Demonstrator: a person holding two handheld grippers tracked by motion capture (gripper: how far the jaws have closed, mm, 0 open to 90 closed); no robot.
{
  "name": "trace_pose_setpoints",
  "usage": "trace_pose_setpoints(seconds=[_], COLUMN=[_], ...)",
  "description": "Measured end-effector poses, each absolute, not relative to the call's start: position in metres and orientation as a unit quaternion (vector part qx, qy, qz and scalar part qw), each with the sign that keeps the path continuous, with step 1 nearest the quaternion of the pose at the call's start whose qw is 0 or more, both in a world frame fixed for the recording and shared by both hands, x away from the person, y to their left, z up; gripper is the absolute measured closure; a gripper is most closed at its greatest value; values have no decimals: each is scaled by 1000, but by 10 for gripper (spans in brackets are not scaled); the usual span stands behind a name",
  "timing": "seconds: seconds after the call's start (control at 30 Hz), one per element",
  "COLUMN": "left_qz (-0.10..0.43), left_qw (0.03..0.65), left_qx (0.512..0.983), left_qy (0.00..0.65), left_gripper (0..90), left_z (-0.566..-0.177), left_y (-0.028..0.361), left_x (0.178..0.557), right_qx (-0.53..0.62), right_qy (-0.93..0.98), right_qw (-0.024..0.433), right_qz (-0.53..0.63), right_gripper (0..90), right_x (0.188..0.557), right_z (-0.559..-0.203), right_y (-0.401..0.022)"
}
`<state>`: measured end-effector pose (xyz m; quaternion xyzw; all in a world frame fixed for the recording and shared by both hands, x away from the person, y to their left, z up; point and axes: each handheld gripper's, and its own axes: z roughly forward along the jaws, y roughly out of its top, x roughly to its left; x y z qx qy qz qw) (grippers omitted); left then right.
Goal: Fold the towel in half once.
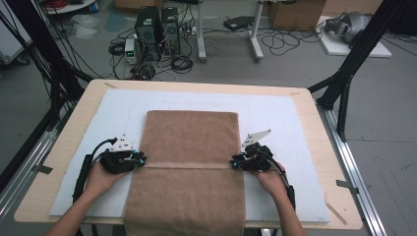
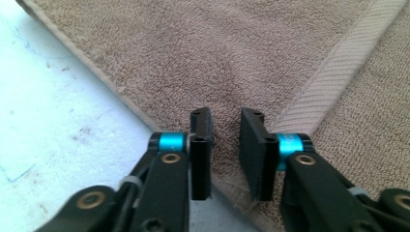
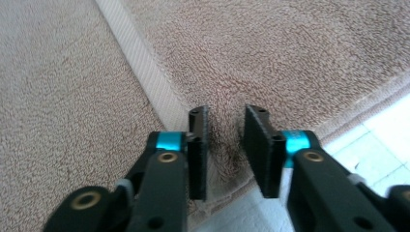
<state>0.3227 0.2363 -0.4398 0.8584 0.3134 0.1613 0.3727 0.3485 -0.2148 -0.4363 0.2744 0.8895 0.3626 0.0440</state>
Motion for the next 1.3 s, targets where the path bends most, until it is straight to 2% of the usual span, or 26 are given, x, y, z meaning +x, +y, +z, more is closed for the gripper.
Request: trace_pose_setpoints(seconds=[0.13, 0.23, 0.93, 1.3], left_qz=[157, 147, 159, 149], left_qw=[376, 385, 443, 442], left_qx=[857, 851, 818, 824], left_qy=[317, 325, 333, 322], left_gripper=[846, 858, 862, 861], left_z=[-439, -438, -411, -412], left_y=[236, 238, 253, 255], left_x=[324, 325, 315, 309], right_qx=[267, 266, 246, 237], right_qy=[888, 887, 877, 879], right_qw=[38, 42, 54, 48], right_qz=[372, 375, 409, 411], right_gripper=[818, 835, 836, 832], right_x=[351, 350, 343, 338], right_z=[-437, -435, -403, -398], right_y=[-216, -217, -222, -224])
